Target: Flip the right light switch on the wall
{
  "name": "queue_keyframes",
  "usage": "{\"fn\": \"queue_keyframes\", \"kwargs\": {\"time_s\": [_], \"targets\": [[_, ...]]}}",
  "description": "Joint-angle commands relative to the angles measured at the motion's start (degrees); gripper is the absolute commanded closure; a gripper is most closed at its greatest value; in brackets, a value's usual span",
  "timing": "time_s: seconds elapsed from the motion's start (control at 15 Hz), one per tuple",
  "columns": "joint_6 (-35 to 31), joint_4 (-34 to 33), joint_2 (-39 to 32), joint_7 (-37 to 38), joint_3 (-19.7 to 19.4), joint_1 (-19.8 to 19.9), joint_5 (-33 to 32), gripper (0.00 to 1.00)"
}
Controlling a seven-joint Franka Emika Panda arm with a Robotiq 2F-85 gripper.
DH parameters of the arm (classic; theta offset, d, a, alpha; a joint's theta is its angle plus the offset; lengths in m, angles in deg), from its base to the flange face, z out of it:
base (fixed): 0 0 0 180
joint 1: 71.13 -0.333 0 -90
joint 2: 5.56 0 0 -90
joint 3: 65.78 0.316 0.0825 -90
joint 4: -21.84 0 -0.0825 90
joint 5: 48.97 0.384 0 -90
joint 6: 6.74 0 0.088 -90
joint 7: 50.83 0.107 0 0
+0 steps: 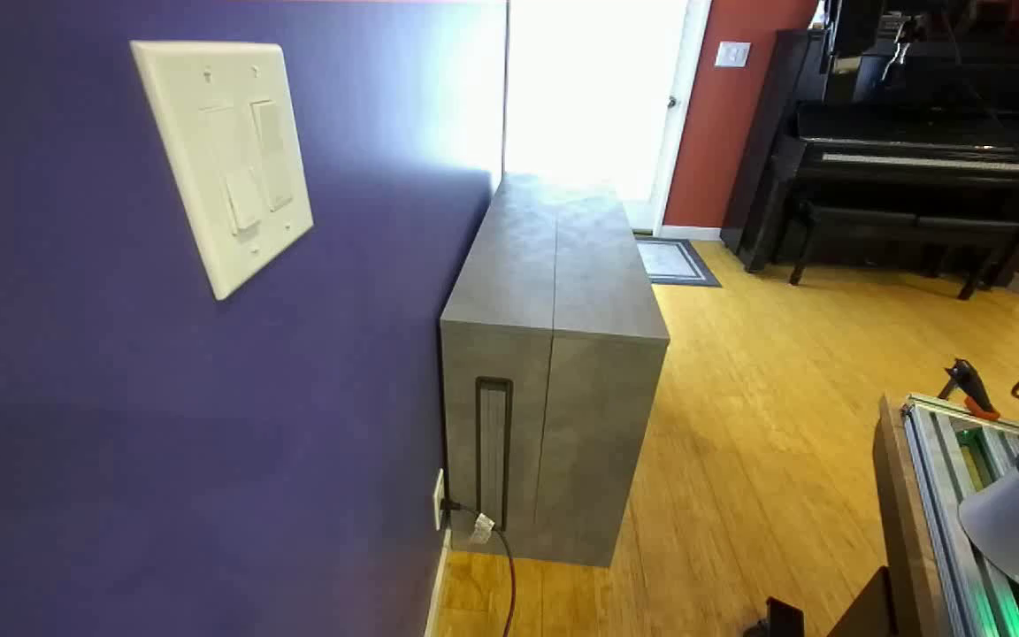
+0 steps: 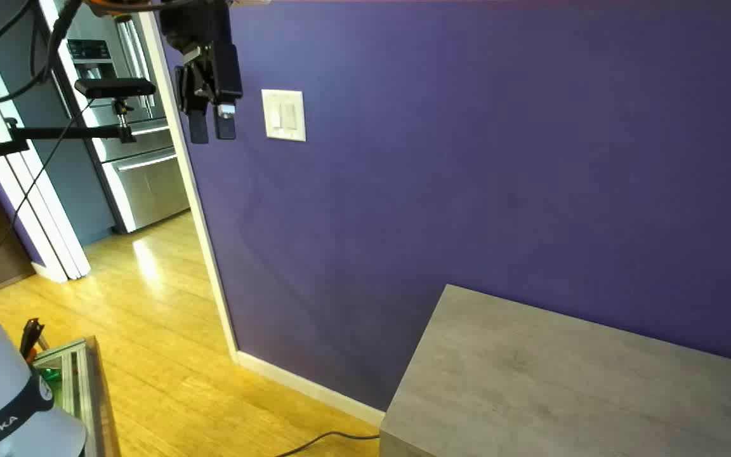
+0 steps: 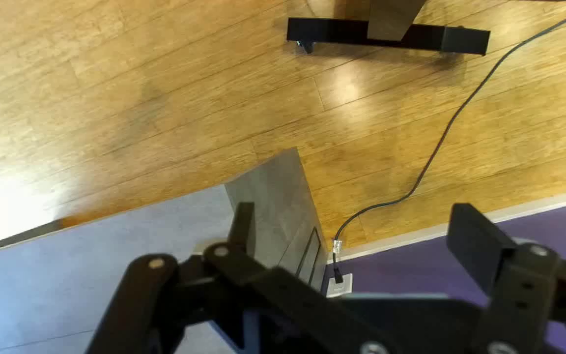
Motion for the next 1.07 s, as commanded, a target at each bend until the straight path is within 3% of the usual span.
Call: {"fn": "queue_keyframes", "kwargs": {"time_s": [0.0,0.4,0.73,1.0], "targets": [[0.28,-0.20,-0.10,0.47,-0.78,-1.10,-0.38,0.00],[-1.19,-0.04,-0.43,0.33,-0.47,-1.84,0.25,0.00],[-10.41,-0.36,-3.52,0.38,0.68,-8.82,15.78,0.00],[-19.03,-1.36,-8.66,-0.59,0.21,-11.38,27.20,0.00]]}}
